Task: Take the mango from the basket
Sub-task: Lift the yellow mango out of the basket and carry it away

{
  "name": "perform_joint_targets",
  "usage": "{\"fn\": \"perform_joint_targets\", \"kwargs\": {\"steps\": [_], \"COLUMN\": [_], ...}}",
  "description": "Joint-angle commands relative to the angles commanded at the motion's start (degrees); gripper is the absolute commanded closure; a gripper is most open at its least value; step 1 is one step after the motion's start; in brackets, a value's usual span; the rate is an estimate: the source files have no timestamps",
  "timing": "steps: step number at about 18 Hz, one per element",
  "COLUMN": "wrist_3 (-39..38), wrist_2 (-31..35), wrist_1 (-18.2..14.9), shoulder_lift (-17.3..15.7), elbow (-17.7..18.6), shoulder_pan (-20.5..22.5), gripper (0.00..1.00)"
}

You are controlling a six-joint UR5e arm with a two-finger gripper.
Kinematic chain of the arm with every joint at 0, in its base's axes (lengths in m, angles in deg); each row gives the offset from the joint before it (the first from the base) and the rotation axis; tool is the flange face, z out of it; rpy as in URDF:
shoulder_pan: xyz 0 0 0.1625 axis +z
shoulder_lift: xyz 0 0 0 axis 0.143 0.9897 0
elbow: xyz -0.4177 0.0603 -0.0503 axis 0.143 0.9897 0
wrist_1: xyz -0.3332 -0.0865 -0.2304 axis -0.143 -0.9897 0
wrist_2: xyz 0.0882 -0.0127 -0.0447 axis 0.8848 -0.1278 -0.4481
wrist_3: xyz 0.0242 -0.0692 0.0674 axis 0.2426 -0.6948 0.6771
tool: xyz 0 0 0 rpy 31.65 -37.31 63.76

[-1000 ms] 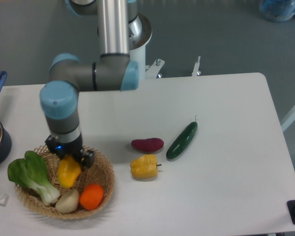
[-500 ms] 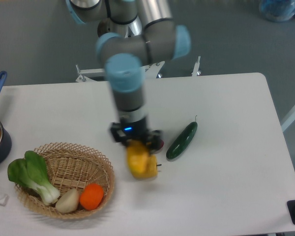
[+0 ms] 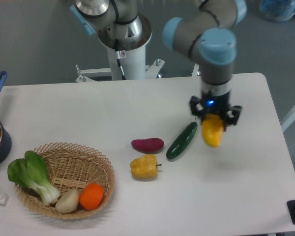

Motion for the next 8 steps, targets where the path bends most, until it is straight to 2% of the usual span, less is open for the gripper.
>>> {"fn": "perform_joint_targets", "kwargs": {"steps": [5,8], "wrist_3": [5.98,7.31], "wrist_2": [-1.76,-1.50], "wrist_1": [-0.09,0.00], "shoulder_lift": [0.80,0.80], "elbow": [-0.18,0.43], "shoulder_pan": [2.90,3.09], "gripper": [0.93,0.93]}}
